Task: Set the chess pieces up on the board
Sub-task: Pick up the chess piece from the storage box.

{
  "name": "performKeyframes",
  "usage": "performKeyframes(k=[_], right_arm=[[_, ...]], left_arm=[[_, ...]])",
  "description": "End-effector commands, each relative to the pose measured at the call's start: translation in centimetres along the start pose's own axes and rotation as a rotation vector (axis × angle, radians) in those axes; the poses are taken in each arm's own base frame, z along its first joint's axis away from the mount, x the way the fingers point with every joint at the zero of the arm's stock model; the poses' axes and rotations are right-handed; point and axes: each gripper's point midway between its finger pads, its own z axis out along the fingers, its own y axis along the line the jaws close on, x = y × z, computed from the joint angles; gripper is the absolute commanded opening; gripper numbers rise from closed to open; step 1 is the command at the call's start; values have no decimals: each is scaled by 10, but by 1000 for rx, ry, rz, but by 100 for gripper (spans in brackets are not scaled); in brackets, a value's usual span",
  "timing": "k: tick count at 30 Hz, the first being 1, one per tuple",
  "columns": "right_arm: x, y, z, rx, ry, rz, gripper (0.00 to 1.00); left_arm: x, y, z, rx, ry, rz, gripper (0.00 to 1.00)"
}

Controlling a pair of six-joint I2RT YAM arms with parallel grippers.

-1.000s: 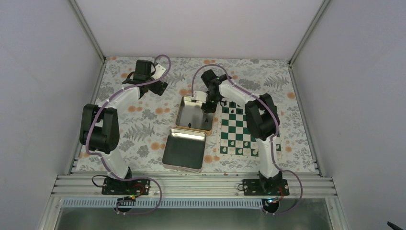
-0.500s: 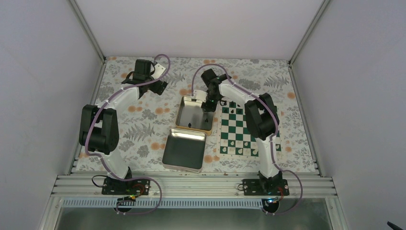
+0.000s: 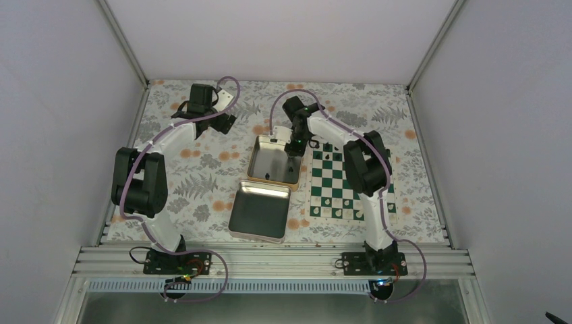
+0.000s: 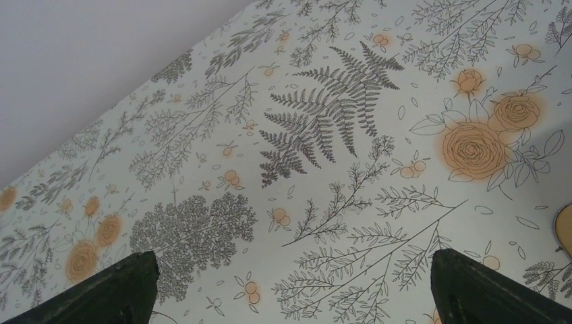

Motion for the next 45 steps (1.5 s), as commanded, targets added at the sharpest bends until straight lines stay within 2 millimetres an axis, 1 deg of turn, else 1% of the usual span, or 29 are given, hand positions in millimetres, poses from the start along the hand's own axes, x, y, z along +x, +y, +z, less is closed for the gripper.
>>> performKeyframes(k=[1,6,9,11,15,22,25,29,31,34,38,40,41,42,43,45], right_arm=[[-4,-1,6,-14,5,-13,28],[-5,0,12,-27,9,-17,24],[-6,1,16,-40,10,-22,23],[-4,2,17,-47,20,-25,23],[-2,1,19,-47,30,-24,19],[-3,-1,18,-36,28,-24,10],[-9,-2,12,-25,3,-27,6],[-17,-5,-7,-1,-30,-29,4],[-19,-7,-19,14,-47,-25,4],[-20,-10,-45,40,-78,-12,4],[-10,-22,-88,91,-121,35,5],[3,-30,-110,111,-143,74,5],[12,-34,-118,120,-146,96,4],[24,-38,-124,130,-147,123,4],[43,-44,-127,136,-136,163,5],[73,-49,-131,147,-117,223,4]], left_arm=[[-9,1,-8,-6,-36,8,100],[-7,2,-6,-6,-33,6,100],[-6,2,-6,-5,-32,5,100],[-5,3,-5,-5,-30,3,100],[-3,3,-3,-3,-27,1,100],[-2,3,-2,-1,-23,0,100],[-2,4,-2,-2,-24,-1,100],[-2,4,-2,-3,-22,0,100],[-2,4,-3,-2,-24,-1,100],[-5,5,-4,-5,-28,-1,100],[-6,7,-6,-12,-31,0,100],[-7,7,-7,-13,-32,0,100],[-8,7,-8,-13,-34,0,100],[-8,8,-8,-14,-35,0,100],[-8,7,-8,-13,-35,0,100],[-9,7,-9,-12,-36,0,100]])
